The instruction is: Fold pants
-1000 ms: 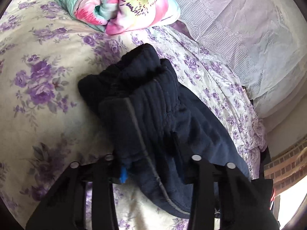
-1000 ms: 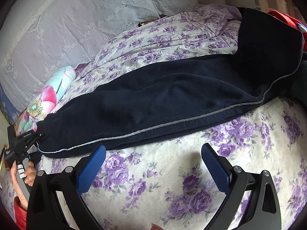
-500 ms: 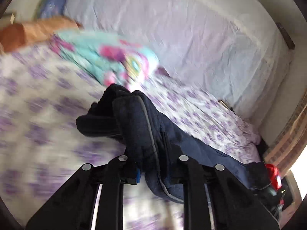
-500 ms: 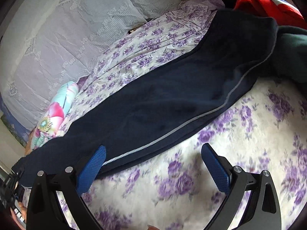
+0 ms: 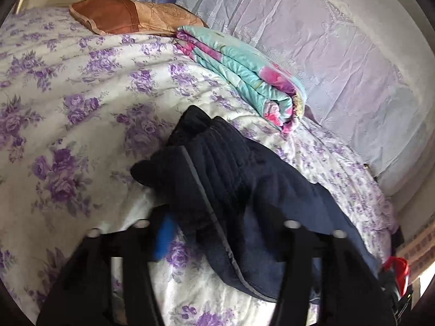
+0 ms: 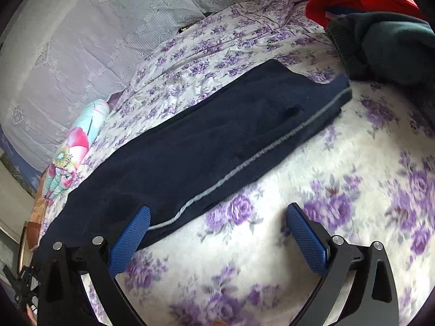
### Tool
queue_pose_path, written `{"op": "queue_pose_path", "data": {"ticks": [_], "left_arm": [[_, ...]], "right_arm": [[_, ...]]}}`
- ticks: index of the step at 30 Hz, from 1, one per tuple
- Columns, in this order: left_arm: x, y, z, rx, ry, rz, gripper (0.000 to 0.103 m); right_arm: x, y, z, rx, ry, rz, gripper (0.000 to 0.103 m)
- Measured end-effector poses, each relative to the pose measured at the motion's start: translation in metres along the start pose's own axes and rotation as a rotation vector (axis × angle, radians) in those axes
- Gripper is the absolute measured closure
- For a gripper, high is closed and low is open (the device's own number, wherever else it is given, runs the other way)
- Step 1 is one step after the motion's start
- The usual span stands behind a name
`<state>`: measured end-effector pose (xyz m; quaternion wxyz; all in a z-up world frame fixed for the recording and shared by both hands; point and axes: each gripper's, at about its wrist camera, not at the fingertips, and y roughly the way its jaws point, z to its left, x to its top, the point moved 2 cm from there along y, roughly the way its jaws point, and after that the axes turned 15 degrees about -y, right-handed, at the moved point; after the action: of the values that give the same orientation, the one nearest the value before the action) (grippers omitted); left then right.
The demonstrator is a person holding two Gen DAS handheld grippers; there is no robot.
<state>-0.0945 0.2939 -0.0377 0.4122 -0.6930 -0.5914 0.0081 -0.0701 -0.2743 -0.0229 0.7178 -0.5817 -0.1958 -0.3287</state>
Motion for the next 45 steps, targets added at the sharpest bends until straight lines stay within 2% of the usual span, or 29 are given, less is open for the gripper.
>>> {"op": "queue_pose_path", "data": {"ticks": [2, 5, 7, 8, 9, 10, 12, 13, 14, 15, 16, 18, 21, 25, 27, 28, 29, 30, 32, 34, 36, 37, 38, 41, 42, 43, 44, 45], "left_arm": [[0.003, -0.003, 0.005, 0.010, -0.021, -0.033, 0.023], [0.009, -0.006, 0.022, 0.006, -0.100, -0.035, 0.018], [0.011, 0.003, 0.027, 0.014, -0.138, 0.003, 0.017], [0.011, 0.005, 0.026, 0.021, -0.138, 0.010, 0.017], [0.012, 0.007, 0.024, 0.027, -0.128, 0.011, 0.017], [0.010, 0.008, 0.021, 0.032, -0.112, 0.013, 0.017], [0.007, 0.011, 0.015, 0.026, -0.072, 0.041, 0.018], [0.006, 0.013, 0.011, 0.014, -0.050, 0.059, 0.021], [0.003, 0.015, 0.007, 0.000, -0.026, 0.075, 0.038], [0.000, 0.017, 0.002, -0.013, 0.012, 0.095, 0.050], [-0.003, 0.017, -0.002, -0.033, 0.040, 0.107, 0.070], [-0.005, 0.008, -0.010, -0.049, 0.097, 0.069, 0.083], [-0.002, -0.009, -0.009, -0.119, 0.081, 0.085, 0.087], [0.010, -0.046, 0.004, -0.192, 0.009, 0.113, 0.088], [0.014, -0.062, 0.009, -0.229, 0.018, 0.152, 0.088], [0.014, -0.065, 0.010, -0.219, 0.053, 0.160, 0.088], [0.010, -0.066, 0.010, -0.184, 0.103, 0.159, 0.087], [0.003, -0.061, 0.014, -0.127, 0.150, 0.172, 0.086], [-0.012, -0.051, 0.030, -0.047, 0.142, 0.211, 0.082], [-0.020, -0.057, 0.041, -0.032, 0.145, 0.179, 0.074], [-0.023, -0.070, 0.042, -0.007, 0.166, 0.131, 0.064], [-0.023, -0.077, 0.042, 0.012, 0.173, 0.094, 0.051], [-0.021, -0.083, 0.041, 0.022, 0.180, 0.068, 0.045], [-0.018, -0.104, 0.040, 0.028, 0.211, 0.013, 0.043], [-0.018, -0.111, 0.041, 0.041, 0.216, -0.012, 0.040], [-0.018, -0.116, 0.042, 0.055, 0.221, -0.030, 0.033], [-0.020, -0.122, 0.043, 0.076, 0.229, -0.056, 0.025], [-0.023, -0.124, 0.044, 0.088, 0.235, -0.068, 0.022]], "right_arm": [[0.014, 0.014, -0.003, -0.025, -0.003, 0.014, 0.003], [0.037, 0.036, -0.006, -0.041, 0.033, 0.002, 0.005], [0.046, 0.047, -0.007, -0.061, 0.042, -0.021, 0.025], [0.049, 0.050, -0.009, -0.069, 0.054, -0.035, 0.044], [0.050, 0.050, -0.012, -0.052, 0.066, -0.058, 0.069], [0.050, 0.050, -0.017, 0.000, 0.089, -0.079, 0.079], [0.046, 0.047, -0.031, 0.103, 0.159, -0.102, 0.089], [0.044, 0.042, -0.034, 0.116, 0.170, -0.110, 0.091], [0.041, 0.035, -0.035, 0.116, 0.169, -0.121, 0.093], [0.039, 0.024, -0.034, 0.111, 0.148, -0.140, 0.093], [0.037, 0.013, -0.030, 0.104, 0.120, -0.157, 0.094], [0.030, -0.012, -0.018, 0.075, 0.029, -0.200, 0.094], [0.011, -0.057, -0.008, 0.065, -0.081, -0.257, 0.094], [-0.018, -0.117, -0.027, 0.104, -0.081, -0.279, 0.094], [-0.028, -0.141, -0.033, 0.125, -0.115, -0.264, 0.093], [-0.033, -0.147, -0.031, 0.112, -0.179, -0.226, 0.092], [-0.039, -0.145, -0.027, 0.090, -0.269, -0.153, 0.090], [-0.047, -0.141, -0.026, 0.081, -0.302, -0.106, 0.089], [-0.068, -0.127, -0.034, 0.093, -0.238, -0.022, 0.086], [-0.085, -0.123, -0.039, 0.142, -0.172, 0.027, 0.085], [-0.090, -0.130, -0.047, 0.146, -0.136, 0.016, 0.077], [-0.091, -0.135, -0.050, 0.136, -0.131, 0.010, 0.075], [-0.091, -0.140, -0.052, 0.128, -0.132, 0.007, 0.074], [-0.094, -0.147, -0.052, 0.120, -0.146, 0.010, 0.072], [-0.098, -0.152, -0.051, 0.109, -0.152, 0.005, 0.068], [-0.099, -0.156, -0.047, 0.095, -0.162, -0.009, 0.064], [-0.101, -0.162, -0.042, 0.081, -0.182, -0.029, 0.056], [-0.101, -0.171, -0.034, 0.069, -0.219, -0.060, 0.045]]}}
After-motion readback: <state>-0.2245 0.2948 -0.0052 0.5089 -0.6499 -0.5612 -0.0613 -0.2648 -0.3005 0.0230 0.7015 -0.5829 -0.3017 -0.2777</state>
